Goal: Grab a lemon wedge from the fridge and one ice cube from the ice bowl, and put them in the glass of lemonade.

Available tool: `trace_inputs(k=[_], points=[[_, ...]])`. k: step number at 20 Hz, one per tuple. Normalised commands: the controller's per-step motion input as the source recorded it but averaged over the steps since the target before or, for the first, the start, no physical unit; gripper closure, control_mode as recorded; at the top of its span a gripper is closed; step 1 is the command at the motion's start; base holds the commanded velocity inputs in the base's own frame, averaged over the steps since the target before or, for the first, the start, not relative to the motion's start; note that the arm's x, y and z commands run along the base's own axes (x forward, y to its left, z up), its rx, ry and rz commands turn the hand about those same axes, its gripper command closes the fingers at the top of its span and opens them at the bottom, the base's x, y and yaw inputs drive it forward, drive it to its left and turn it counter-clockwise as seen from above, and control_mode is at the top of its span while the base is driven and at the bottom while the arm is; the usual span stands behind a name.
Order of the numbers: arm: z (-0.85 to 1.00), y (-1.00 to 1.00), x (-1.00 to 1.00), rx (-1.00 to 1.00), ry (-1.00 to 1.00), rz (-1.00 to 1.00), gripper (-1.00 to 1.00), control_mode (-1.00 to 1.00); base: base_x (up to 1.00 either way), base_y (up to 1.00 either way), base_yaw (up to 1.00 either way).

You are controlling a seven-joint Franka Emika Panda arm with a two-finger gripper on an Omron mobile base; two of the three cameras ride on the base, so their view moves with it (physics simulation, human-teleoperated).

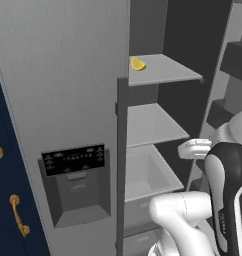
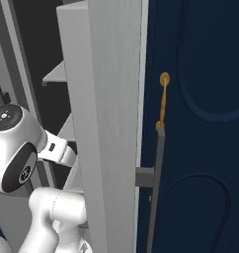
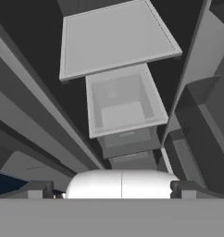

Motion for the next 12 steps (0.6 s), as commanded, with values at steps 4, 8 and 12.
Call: trace_inputs(k=[4, 8, 12], points=[[0.0, 0.0, 0.25, 0.0, 0.0, 0.0, -1.0, -1.0, 0.34, -0.01, 0.0], [0.01, 0.08, 0.39, 0.0, 0.0, 0.0, -1.0, -1.0, 0.0, 0.0, 0.0], [0.16, 0.1, 0.1, -0.01, -0.08, 0.0, -1.0, -1.0, 0.0, 0.0, 0.0]])
